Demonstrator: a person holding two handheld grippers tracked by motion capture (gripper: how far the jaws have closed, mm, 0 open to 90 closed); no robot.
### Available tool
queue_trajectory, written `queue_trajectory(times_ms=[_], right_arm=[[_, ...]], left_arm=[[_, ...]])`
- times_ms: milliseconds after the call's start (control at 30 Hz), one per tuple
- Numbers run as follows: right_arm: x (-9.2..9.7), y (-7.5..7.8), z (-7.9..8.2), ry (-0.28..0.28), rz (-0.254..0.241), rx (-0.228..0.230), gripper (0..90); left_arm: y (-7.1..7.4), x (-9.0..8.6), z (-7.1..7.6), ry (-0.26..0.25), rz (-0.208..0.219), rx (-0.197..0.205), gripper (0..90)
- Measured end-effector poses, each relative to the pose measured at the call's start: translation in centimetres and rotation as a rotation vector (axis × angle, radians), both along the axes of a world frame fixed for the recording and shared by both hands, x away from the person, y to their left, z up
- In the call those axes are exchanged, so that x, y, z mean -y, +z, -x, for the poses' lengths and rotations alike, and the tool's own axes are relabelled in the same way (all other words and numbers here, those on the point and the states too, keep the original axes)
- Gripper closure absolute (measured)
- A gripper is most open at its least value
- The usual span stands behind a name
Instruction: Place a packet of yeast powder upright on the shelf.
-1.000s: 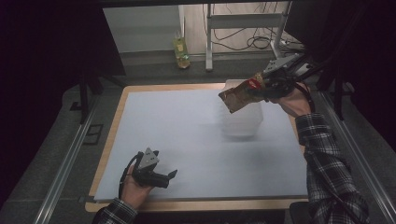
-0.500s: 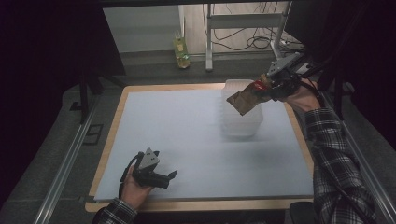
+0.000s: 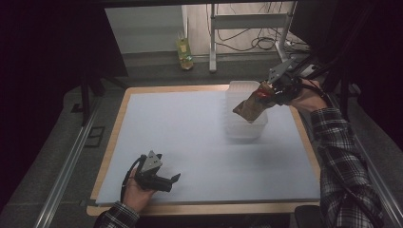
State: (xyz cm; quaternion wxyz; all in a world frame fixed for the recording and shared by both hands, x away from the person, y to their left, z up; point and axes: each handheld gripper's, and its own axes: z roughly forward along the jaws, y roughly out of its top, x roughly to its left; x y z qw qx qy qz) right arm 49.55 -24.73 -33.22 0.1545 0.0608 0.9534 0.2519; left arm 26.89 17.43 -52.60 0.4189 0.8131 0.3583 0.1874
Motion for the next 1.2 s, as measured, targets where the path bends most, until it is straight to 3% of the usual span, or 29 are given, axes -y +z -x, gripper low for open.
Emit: queue_trajectory(times_ms=[267, 400, 600, 1000, 1200], right_arm=[[-1.0, -0.6, -0.5, 0.037, 0.044, -0.013, 75.9], [-2.1, -1.1, -1.1, 0.037, 0.12, -0.04, 75.9], [-3.2, -2.0, -1.9, 0.043, 0.167, -0.067, 75.8], [-4.4, -3.8, -2.8, 0.021, 0.169, -0.103, 75.2], [-4.9, -4.2, -2.8, 0.008, 0.136, -0.105, 74.1]], left_arm=[[0.0, 0.1, 0.0, -0.004, -0.004, -0.004, 0.6], [0.0, 0.0, 0.0, -0.002, -0.003, -0.001, 0.6], [0.0, 0.0, 0.0, -0.001, -0.001, 0.003, 0.5], [-0.1, 0.0, 0.0, -0.004, 0.002, 0.0, 0.5], [-0.1, 0.0, 0.0, -0.006, 0.003, -0.005, 0.5]])
